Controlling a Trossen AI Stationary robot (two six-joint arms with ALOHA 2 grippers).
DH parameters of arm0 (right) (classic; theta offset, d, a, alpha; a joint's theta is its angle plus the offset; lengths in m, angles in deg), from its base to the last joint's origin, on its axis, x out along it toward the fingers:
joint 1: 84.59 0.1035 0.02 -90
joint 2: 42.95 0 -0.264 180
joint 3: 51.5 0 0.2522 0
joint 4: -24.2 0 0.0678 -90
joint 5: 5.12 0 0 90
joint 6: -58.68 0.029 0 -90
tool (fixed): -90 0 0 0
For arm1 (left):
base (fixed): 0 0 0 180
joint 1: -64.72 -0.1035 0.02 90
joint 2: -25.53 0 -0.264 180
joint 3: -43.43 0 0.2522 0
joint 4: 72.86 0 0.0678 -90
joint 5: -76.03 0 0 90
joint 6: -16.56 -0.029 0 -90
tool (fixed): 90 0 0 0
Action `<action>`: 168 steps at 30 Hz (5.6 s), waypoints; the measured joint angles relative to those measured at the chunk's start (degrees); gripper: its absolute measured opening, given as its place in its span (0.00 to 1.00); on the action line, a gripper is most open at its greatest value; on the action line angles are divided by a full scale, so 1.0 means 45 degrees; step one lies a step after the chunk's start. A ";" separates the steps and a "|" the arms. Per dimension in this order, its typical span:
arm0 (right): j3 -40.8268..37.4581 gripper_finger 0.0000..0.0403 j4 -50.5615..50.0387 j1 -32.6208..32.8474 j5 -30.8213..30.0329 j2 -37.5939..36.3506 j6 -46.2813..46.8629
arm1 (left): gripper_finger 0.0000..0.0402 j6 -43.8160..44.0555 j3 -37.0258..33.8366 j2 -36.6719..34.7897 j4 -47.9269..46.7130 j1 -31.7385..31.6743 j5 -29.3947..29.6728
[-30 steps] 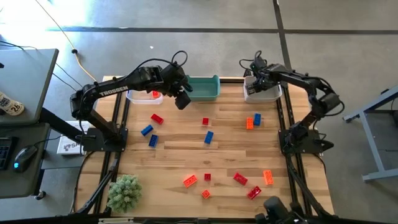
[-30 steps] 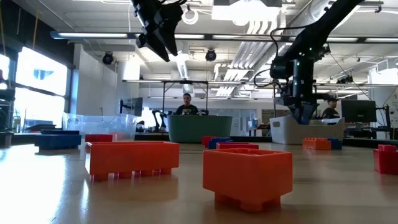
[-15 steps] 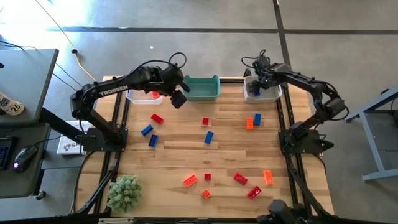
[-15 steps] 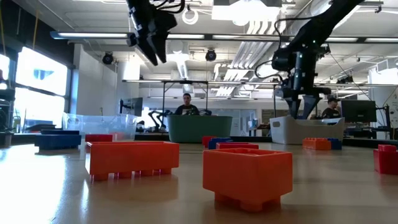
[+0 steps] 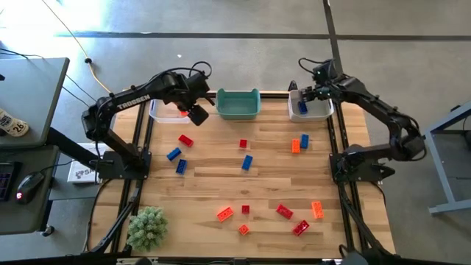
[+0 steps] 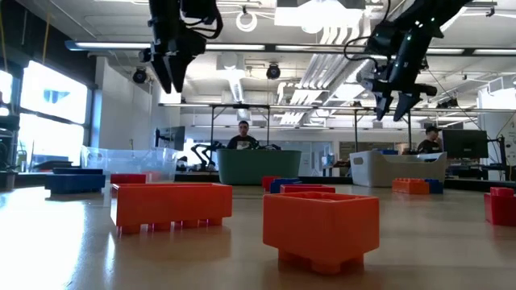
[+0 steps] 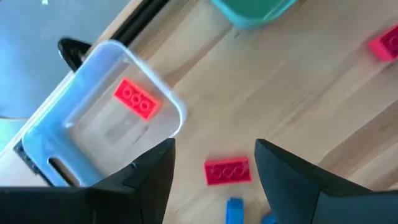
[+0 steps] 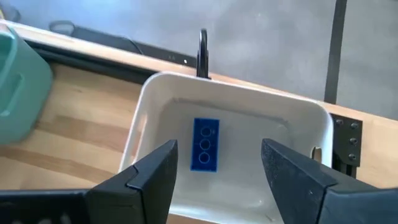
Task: Sort & place blocks by color
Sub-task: Put the red game piece into the green bin
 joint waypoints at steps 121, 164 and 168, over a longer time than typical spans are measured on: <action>0.0000 0.55 -0.0151 0.1010 0.0854 -0.0682 0.0499 | 0.26 -1.2491 -0.5819 0.4031 0.3148 0.1834 0.0862; 0.0000 0.55 -0.0105 0.7634 0.0380 -0.2426 0.6167 | 0.26 -1.0095 -0.1923 0.2571 1.2722 -0.0747 -0.1547; 0.0000 0.55 0.0023 0.8058 0.0368 -0.2421 0.6299 | 0.26 -0.9733 -0.1923 0.3163 1.2637 -0.0896 -0.1583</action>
